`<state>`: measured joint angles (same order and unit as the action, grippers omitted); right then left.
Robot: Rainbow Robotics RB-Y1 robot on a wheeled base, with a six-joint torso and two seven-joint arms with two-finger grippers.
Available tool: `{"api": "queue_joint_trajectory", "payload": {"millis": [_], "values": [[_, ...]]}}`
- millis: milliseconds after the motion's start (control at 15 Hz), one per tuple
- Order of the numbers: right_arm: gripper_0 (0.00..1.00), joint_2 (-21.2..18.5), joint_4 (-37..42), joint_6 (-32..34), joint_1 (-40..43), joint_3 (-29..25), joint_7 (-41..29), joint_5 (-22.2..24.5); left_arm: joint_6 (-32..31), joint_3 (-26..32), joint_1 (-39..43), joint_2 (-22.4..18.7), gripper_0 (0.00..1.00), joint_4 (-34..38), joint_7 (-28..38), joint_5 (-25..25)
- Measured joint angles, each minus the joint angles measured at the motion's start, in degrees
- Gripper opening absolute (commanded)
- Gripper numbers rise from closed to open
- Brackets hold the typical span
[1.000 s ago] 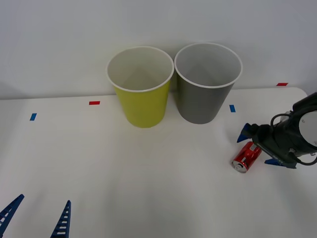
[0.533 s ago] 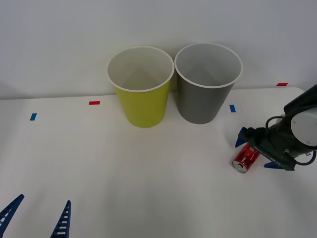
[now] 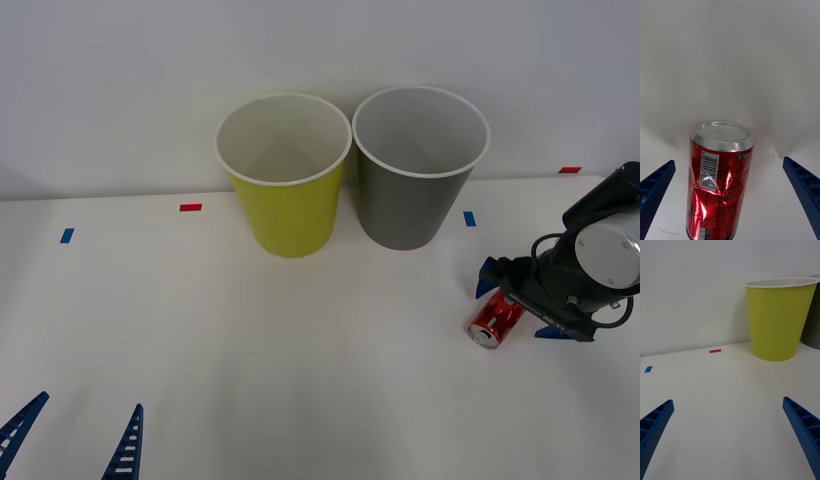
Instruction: Put cans in the gray bin and PET bottles in the light green bin.
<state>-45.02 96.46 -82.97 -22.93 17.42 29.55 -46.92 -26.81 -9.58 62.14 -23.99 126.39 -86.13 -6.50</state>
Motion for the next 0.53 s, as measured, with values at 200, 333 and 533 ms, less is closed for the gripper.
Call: {"api": "queue_joint_trajectory", "payload": {"millis": [200,333,533], "values": [[1.0,-0.2,-0.1,1.1,-0.5,2.0,-0.6,-0.2,0.0,0.0,0.0,0.0,1.0,0.0,0.0,0.0],[1.0,-0.2,-1.0,1.7,-1.2,2.9,-0.9,-0.2,0.0,0.0,0.0,0.0,1.0,0.0,0.0,0.0],[1.0,-0.3,-4.0,2.9,-3.4,4.8,-0.9,-0.5,0.0,0.0,0.0,0.0,1.0,0.0,0.0,0.0]]}}
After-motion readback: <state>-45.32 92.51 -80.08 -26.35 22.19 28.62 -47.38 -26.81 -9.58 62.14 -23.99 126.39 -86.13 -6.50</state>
